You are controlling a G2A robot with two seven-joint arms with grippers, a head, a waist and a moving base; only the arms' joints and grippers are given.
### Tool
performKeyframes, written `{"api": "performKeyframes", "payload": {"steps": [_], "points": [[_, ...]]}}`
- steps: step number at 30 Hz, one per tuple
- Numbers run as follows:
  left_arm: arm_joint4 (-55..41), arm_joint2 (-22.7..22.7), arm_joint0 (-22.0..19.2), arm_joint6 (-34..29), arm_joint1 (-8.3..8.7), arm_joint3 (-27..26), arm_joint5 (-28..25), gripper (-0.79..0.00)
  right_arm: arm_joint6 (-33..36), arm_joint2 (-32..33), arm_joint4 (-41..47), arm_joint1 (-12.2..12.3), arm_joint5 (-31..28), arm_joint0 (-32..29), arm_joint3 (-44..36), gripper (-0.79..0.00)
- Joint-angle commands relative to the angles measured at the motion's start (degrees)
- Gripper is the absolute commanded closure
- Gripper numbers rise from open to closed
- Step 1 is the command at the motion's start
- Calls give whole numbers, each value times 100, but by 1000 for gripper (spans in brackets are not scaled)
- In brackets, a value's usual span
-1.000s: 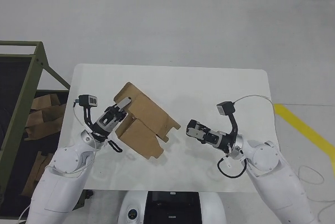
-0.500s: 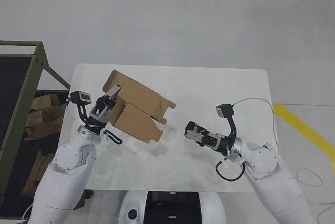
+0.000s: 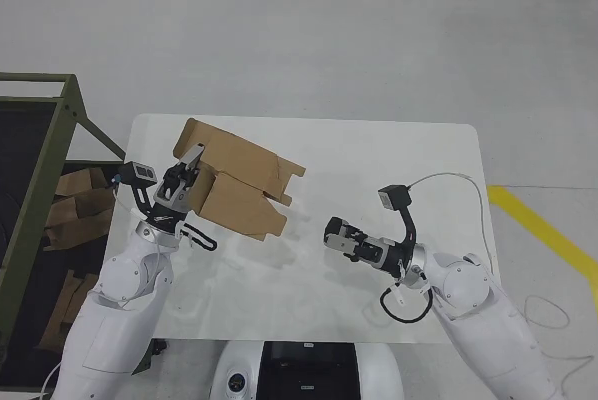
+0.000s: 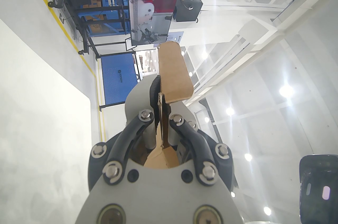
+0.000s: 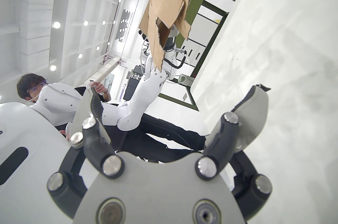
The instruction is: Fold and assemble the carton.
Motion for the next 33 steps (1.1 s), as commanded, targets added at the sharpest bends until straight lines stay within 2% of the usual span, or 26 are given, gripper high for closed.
{"api": "performKeyframes", "payload": {"steps": [1,7,14,21,32,33], "points": [[0,0,0,0,0,0,0,0,-21,-3,-5,-1,12,-5,-5,-785],[3,101,-98,487,-62,15,240,0,-299,-268,21,-61,66,45,-85,-785],[-81,241,-212,792,-131,26,479,0,-792,-701,235,-196,-153,223,61,-785],[-20,336,-256,752,-178,70,526,0,-1174,-898,338,-297,7,421,223,-785],[251,405,-259,590,-233,161,318,0,-1043,-994,613,-365,257,580,352,-785],[250,405,-265,575,-237,164,315,0,-1032,-997,623,-370,269,590,348,-760]]}}
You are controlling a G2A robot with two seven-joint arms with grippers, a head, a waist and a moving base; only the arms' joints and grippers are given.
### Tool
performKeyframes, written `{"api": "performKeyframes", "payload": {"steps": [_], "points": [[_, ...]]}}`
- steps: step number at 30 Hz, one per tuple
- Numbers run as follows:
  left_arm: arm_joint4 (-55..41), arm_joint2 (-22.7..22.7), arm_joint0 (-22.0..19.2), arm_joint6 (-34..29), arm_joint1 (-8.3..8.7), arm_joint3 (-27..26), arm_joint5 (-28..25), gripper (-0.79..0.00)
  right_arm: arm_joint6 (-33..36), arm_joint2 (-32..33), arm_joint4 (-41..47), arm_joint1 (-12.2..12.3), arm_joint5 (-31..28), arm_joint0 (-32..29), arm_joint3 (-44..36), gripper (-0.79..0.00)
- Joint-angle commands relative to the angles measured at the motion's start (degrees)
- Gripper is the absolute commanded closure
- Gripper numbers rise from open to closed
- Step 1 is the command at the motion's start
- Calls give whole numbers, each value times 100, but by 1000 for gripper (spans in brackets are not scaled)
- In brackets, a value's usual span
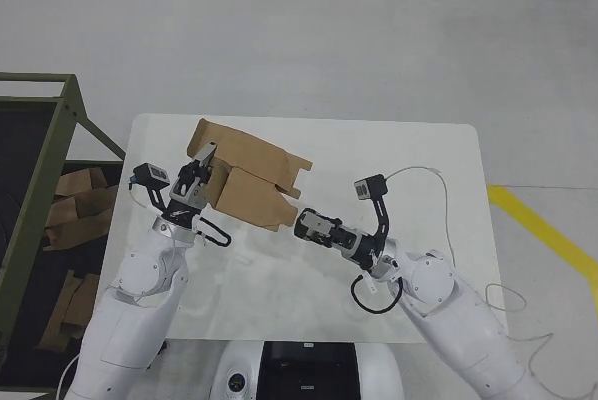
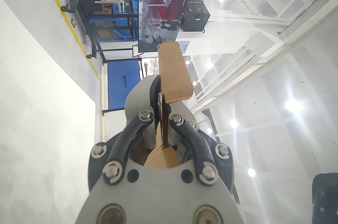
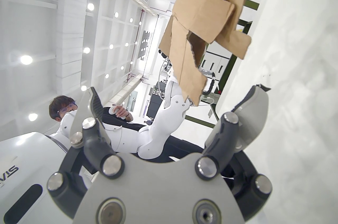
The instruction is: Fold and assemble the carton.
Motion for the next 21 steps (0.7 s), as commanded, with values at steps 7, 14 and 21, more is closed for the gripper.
{"api": "performKeyframes", "payload": {"steps": [7,14,21], "points": [[-13,-29,-14,-51,-36,19,-31,0,59,-3,32,-29,24,39,-32,-456],[-7,-68,1,-102,-64,36,-54,0,132,-25,74,-57,-6,67,-48,-366],[17,-88,12,-155,-91,46,-63,0,180,-19,107,-78,-10,74,-29,-366]]}}
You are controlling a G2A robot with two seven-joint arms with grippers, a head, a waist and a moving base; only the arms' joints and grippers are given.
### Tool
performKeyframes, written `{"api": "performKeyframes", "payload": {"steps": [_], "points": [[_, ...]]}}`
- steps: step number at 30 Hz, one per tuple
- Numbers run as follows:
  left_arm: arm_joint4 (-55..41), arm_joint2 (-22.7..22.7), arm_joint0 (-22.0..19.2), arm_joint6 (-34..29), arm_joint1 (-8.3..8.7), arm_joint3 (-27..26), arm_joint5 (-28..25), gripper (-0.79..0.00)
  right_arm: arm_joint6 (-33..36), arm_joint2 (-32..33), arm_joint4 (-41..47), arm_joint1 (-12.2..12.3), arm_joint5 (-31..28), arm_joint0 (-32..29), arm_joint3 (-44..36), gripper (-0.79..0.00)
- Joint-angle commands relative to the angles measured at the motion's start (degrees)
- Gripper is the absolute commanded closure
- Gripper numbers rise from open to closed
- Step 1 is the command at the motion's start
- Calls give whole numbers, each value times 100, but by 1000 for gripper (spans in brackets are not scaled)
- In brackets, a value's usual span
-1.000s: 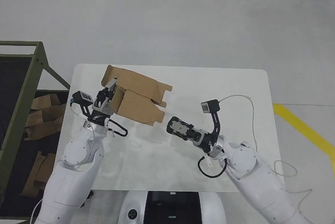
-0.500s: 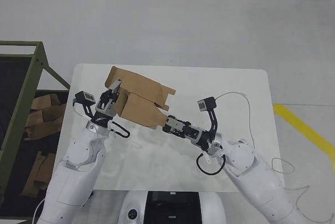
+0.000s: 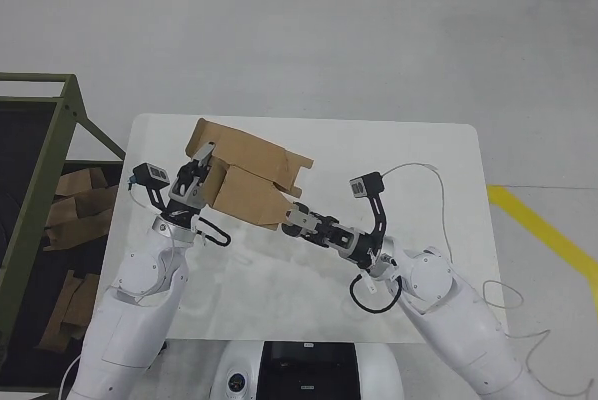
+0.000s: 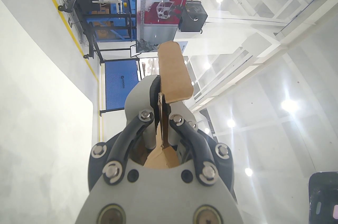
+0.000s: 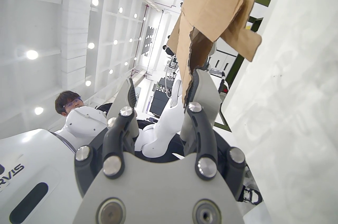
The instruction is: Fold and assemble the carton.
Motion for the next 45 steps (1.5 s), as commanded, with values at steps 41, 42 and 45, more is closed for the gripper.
{"api": "performKeyframes", "payload": {"steps": [41,42,45], "points": [[180,33,-4,-231,-161,20,-189,0,315,109,26,-67,224,13,109,-86],[182,31,-4,-233,-164,19,-185,0,317,111,26,-69,225,13,110,-80],[197,28,-2,-254,-172,13,-178,0,332,122,25,-73,229,18,105,-55]]}}
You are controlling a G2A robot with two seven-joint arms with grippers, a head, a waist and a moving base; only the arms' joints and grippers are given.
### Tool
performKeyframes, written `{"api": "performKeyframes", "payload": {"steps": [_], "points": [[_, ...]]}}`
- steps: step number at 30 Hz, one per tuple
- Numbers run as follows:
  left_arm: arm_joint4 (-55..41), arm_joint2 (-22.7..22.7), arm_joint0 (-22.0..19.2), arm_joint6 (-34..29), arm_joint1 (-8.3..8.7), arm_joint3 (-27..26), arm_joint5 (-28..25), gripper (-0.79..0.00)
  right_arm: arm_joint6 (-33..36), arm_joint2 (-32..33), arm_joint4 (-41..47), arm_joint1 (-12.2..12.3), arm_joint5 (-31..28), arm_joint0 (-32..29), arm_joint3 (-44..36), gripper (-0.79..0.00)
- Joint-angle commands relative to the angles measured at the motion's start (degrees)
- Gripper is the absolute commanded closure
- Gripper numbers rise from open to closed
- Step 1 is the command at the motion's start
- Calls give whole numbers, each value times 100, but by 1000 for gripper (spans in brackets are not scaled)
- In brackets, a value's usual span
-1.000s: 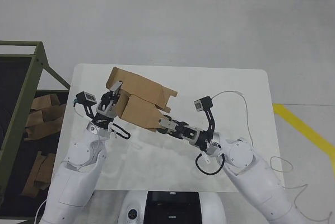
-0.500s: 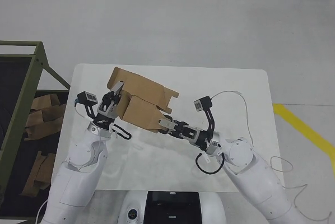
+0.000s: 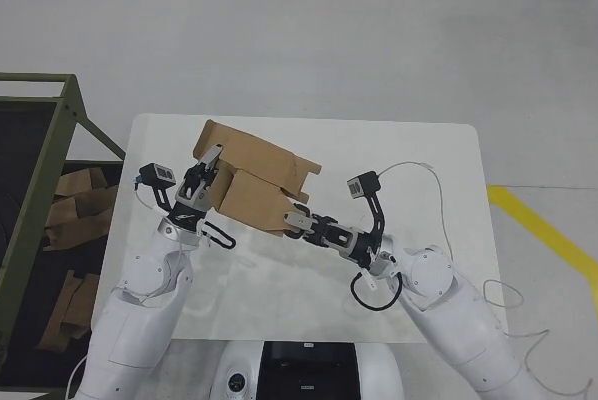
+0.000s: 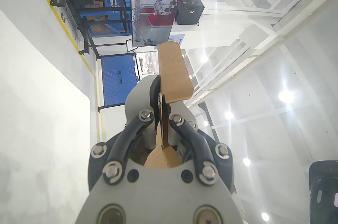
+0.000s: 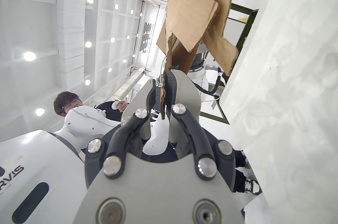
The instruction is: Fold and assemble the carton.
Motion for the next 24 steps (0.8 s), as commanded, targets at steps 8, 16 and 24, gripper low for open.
{"api": "performKeyframes", "payload": {"steps": [8,16,24], "points": [[47,-13,16,-50,-24,-1,14,0,-8,104,37,2,-53,-58,-27,0],[65,-45,58,-111,-42,10,-8,0,-46,197,62,6,-137,-145,-47,0],[102,-70,121,-312,-48,13,-11,0,-108,332,89,18,-261,-271,-114,0]]}}
